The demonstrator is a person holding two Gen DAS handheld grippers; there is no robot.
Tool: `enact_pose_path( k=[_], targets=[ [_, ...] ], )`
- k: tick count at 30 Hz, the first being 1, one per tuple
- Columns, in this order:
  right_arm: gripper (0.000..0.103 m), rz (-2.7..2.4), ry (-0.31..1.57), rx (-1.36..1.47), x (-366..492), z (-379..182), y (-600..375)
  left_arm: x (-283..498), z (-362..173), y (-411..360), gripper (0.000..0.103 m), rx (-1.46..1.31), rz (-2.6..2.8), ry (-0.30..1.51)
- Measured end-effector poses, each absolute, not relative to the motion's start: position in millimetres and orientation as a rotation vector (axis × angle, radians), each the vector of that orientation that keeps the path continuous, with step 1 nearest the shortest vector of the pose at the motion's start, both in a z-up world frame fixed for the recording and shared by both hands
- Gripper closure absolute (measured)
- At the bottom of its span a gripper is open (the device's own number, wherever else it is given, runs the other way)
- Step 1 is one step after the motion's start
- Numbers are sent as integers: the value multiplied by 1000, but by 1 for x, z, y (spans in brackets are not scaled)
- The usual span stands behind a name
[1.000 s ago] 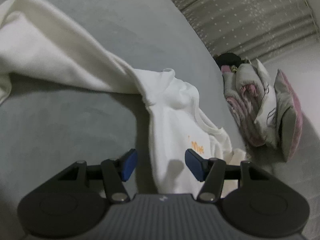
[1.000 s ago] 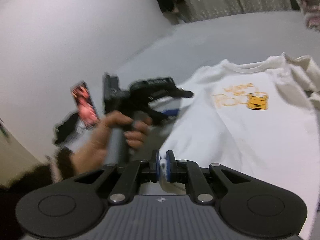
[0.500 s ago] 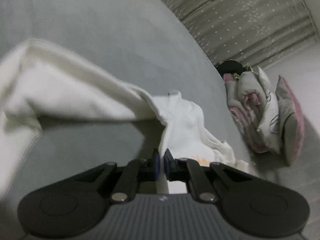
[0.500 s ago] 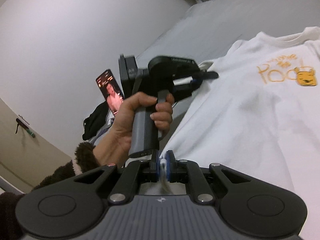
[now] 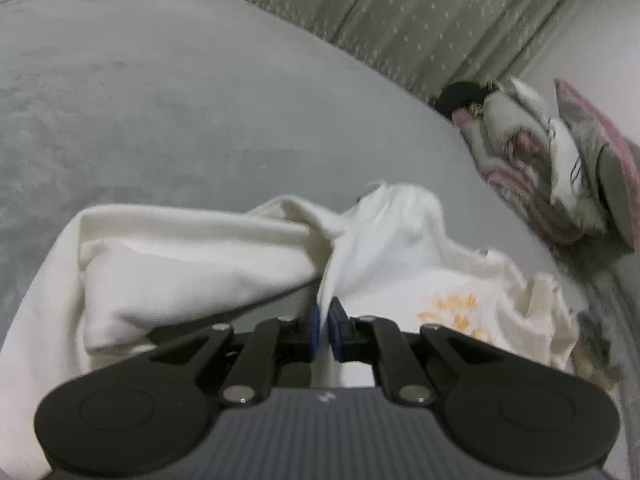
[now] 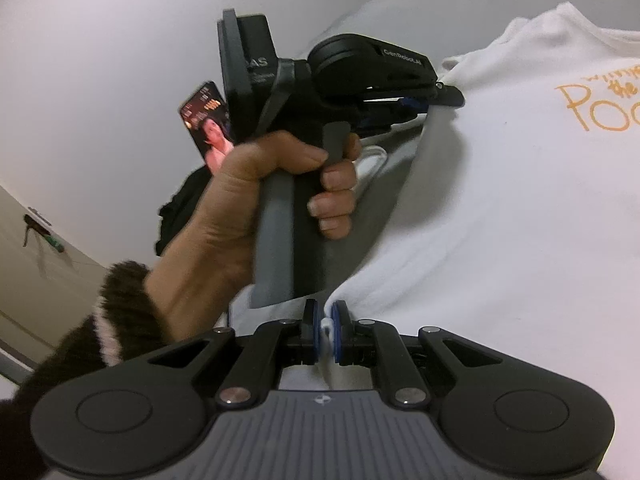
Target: Fold clothes
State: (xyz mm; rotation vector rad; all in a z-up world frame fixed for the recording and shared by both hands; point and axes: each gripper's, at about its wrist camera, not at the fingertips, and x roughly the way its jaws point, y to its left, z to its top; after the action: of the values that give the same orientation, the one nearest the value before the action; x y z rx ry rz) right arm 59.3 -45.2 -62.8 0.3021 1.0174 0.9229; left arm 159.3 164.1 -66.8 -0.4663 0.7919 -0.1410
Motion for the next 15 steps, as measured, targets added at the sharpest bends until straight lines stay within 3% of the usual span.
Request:
enact_pose_path(
  k=[4, 5, 7, 9, 15],
  targets=[
    [87, 882, 1039, 261, 58, -81, -42, 150, -68, 164, 85, -385, -104, 809],
    [80, 885, 1034, 249, 57, -82, -41, 147, -65, 164, 82, -374, -103, 809],
    [66, 903, 1025, 244, 54, -79, -42, 141, -61, 162, 63, -352, -101, 816],
    [51, 907, 1010, 239, 53, -72, -48, 134, -56, 160, 54, -323, -107, 837],
    [49, 824, 937, 226, 51, -50, -99, 100, -55, 167, 50, -338, -147, 931]
  ],
)
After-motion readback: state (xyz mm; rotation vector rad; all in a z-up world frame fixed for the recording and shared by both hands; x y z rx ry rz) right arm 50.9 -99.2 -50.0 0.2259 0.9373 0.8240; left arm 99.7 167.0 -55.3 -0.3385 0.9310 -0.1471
